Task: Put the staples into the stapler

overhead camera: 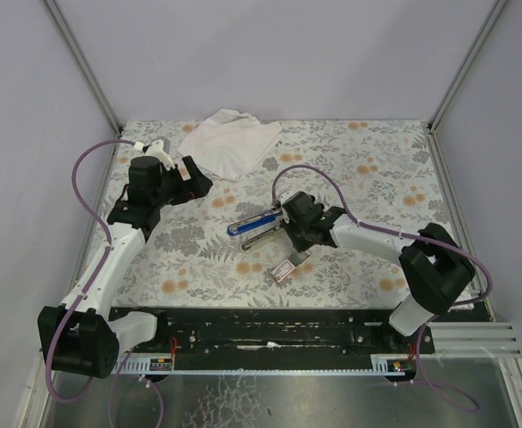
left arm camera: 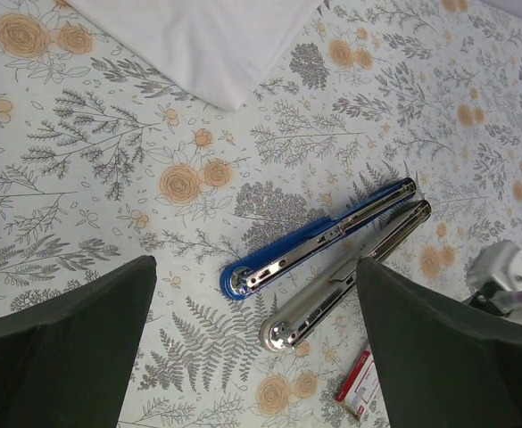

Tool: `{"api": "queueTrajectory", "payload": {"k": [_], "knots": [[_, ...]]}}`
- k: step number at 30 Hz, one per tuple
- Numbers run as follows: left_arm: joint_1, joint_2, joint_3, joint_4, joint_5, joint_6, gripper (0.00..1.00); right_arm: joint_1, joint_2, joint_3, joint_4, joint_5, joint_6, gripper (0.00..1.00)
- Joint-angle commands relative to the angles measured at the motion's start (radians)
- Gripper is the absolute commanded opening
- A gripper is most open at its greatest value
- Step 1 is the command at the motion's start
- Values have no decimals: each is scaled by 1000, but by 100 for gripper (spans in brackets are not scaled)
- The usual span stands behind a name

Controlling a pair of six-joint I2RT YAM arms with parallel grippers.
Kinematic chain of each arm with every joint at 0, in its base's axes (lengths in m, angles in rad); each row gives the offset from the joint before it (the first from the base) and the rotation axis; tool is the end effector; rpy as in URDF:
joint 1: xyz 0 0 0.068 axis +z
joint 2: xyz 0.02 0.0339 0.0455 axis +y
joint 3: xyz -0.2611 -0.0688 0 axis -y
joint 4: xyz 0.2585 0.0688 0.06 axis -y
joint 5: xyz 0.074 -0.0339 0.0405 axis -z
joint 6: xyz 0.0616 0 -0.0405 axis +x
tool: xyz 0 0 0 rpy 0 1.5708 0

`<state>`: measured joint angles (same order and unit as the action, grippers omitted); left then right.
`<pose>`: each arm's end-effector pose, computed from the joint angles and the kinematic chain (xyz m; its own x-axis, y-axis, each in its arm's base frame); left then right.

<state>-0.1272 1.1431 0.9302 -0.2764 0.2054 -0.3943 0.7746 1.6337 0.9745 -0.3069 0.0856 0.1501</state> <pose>0.2916 -0.0500 0.2920 -0.5467 -0.3092 -0.7781 0.1004 0.8984 -0.4276 0.2570 0.2442 0.1518 -0.6804 -0.4574 -0.5726 -0.5668 0.8237 0.0155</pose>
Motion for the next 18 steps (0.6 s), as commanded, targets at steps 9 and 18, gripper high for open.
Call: {"api": "queueTrajectory", "payload": {"k": [9,18], "knots": [[9,16,-11,45,52,0,93,12,-62,-4,5,-7,43,15],[8,23,-13,45,59,-3,93,11,-70,-31,18,3,68,15]]}}
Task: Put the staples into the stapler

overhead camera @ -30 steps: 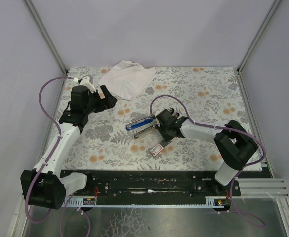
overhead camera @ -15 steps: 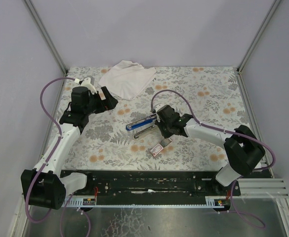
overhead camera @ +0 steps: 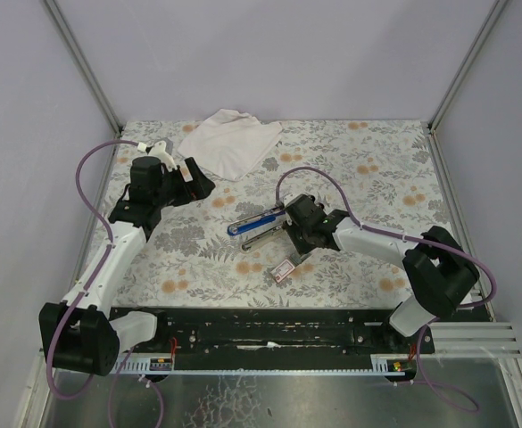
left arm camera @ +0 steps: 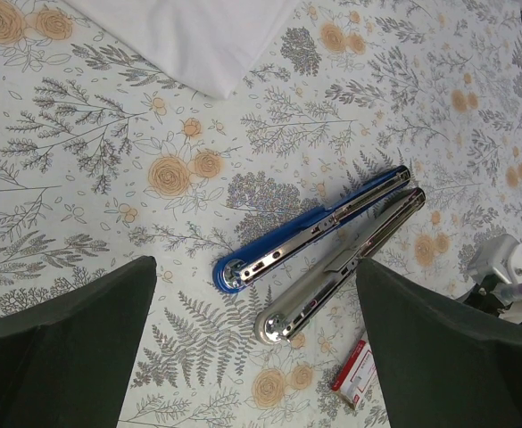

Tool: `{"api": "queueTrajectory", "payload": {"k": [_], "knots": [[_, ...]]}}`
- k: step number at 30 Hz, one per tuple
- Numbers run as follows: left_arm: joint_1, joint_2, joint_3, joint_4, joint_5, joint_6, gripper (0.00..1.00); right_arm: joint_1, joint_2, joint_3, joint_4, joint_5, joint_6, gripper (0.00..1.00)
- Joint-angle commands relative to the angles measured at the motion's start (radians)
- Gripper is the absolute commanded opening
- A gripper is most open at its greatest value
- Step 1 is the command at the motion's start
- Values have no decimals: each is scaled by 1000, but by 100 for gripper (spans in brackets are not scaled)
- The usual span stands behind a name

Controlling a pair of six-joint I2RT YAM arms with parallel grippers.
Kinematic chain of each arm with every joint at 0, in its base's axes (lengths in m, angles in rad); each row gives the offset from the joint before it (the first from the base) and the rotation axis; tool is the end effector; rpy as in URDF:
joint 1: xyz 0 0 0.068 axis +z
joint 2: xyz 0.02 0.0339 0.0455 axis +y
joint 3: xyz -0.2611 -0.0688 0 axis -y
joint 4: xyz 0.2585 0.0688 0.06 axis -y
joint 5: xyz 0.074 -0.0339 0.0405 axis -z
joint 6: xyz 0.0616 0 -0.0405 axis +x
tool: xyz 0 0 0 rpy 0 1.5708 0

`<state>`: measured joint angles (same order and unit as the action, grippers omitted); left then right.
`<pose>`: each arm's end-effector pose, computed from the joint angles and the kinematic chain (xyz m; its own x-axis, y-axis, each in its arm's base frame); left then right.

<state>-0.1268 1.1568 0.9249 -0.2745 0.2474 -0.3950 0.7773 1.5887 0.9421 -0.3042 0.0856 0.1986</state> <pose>0.2930 -0.0526 0.2867 -0.5730 -0.3031 -0.7614 0.1241 0.8863 -0.4461 0.2502 0.2388 0.1565 -0.6996 -0.4126 -0.5833 -0.5359 0.8430 0.0464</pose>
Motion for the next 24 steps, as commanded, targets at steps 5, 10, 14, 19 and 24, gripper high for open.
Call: {"api": "queueTrajectory", "payload": {"k": [5,10,14,19,24], "knots": [[7,9,-10,43,23,-3,93,10,-56,1,-20,53,62,23],[7,11,-13,47,35,-7,93,10,-93,-24,-6,-2,83,33],[5,16,-13,47,42,-9,93,11,-82,-19,-5,-41,89,35],[7,16,-15,47,39,-10,93,14,-52,-12,4,-60,64,32],[6,15,-14,47,39,-9,93,22,-14,-6,19,-78,50,31]]}}
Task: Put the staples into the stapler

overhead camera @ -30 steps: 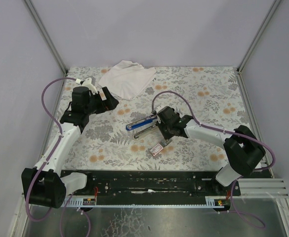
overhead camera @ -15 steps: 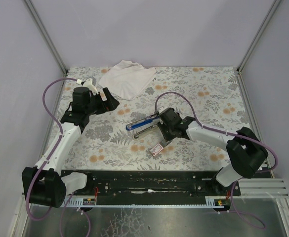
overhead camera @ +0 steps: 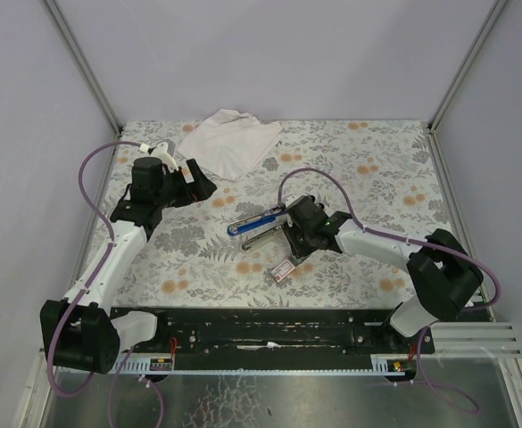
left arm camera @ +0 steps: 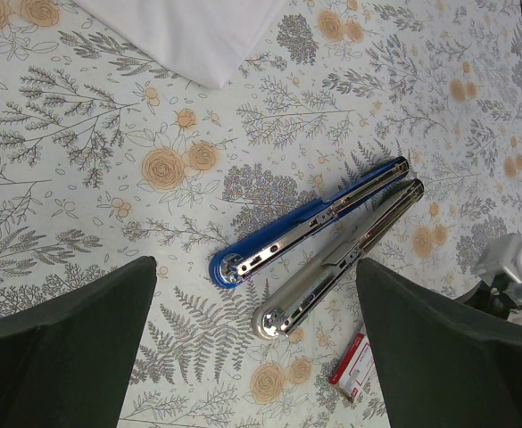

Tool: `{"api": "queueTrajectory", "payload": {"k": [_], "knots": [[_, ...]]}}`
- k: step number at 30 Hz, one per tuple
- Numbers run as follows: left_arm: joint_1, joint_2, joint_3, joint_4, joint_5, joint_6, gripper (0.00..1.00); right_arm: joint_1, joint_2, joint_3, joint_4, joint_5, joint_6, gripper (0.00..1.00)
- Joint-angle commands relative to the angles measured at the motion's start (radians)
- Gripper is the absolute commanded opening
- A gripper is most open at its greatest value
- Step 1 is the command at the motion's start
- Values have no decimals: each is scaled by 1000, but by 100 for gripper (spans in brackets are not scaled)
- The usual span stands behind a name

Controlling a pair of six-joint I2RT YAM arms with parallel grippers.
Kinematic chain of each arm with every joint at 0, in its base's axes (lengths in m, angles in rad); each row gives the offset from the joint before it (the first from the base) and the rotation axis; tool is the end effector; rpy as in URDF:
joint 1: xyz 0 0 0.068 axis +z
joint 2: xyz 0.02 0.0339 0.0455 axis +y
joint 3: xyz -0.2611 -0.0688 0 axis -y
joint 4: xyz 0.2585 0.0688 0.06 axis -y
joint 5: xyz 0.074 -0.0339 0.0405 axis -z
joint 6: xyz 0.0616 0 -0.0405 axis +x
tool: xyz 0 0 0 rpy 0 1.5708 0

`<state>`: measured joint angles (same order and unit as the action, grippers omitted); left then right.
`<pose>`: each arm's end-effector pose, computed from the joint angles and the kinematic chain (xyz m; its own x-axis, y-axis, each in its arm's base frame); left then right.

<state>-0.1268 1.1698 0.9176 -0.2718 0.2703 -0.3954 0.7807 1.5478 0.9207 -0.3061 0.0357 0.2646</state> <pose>0.2944 -0.0541 0.2808 -0.5933 -0.2986 -0.7476 0.1329 0.8796 -0.4568 0.2425 0.2372 0.1625 -0.7310 -0.3562 -0.5820 -0.5150 0.8476 0.1280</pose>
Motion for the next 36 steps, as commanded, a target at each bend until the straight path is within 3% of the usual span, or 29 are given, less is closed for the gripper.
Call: {"api": "queueTrajectory", "payload": {"k": [1,33,36], "knots": [[6,2,-8,45,15,-8,93,21,35,16,23,-29,-16,31],[5,7,-8,46,25,-12,93,29,109,9,55,9,-46,26],[3,6,-9,48,23,-14,93,29,110,12,52,7,-46,22]]}}
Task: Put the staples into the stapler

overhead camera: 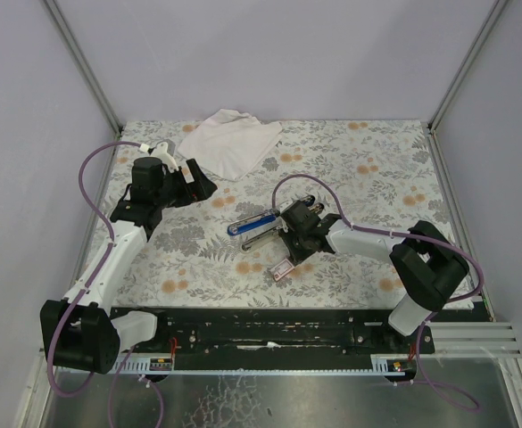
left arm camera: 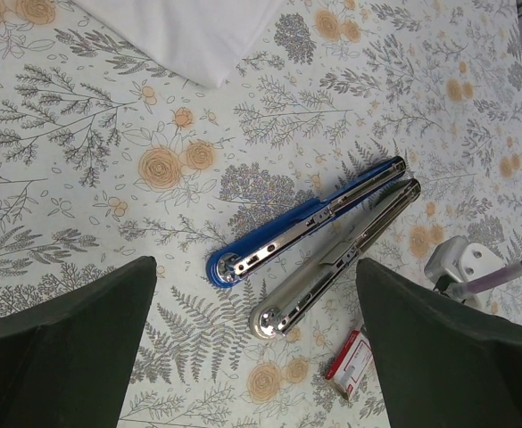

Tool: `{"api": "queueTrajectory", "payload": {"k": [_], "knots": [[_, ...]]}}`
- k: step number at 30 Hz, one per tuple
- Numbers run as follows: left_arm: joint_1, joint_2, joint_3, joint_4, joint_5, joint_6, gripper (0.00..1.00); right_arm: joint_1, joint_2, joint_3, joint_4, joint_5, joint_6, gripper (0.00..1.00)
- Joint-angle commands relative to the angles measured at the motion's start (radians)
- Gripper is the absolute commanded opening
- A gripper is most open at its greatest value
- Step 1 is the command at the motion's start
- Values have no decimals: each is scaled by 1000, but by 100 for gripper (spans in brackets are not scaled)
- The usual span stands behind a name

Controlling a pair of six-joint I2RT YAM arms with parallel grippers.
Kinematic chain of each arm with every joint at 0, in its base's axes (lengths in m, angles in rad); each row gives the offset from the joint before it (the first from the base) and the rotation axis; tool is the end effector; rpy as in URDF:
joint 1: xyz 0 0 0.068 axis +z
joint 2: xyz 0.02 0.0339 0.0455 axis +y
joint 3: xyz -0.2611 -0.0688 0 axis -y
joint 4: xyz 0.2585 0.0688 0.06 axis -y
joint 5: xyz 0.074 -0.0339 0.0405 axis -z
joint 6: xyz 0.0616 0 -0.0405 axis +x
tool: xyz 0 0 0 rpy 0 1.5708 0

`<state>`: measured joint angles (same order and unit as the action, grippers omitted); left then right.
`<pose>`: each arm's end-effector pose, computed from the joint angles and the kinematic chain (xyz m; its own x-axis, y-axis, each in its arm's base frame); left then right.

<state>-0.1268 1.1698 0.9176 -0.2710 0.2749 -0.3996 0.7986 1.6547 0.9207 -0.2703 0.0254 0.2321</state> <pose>0.2943 -0.0544 0.2809 -0.5947 -0.3017 -0.7452 0.1342 0.8767 -0.4620 0.2431 0.2473 0.1307 -0.7355 -0.4256 -0.5272 -0.5523 0.8273 0.1026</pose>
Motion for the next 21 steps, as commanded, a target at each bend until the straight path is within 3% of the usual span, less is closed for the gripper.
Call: {"api": "queueTrajectory", "payload": {"k": [1,4,10,17,21], "knots": [[1,5,-7,47,11,-13,93,11,4,16,15,15,-11,20],[-12,-1,-22,81,11,-66,93,11,-8,31,0,19,2,17],[-58,69,-148,325,63,-263,93,11,-73,73,-38,50,16,16],[-98,283,-122,446,88,-251,92,11,-65,71,-41,39,23,16],[-128,389,-98,492,97,-237,90,11,-49,52,-14,29,57,23]]}}
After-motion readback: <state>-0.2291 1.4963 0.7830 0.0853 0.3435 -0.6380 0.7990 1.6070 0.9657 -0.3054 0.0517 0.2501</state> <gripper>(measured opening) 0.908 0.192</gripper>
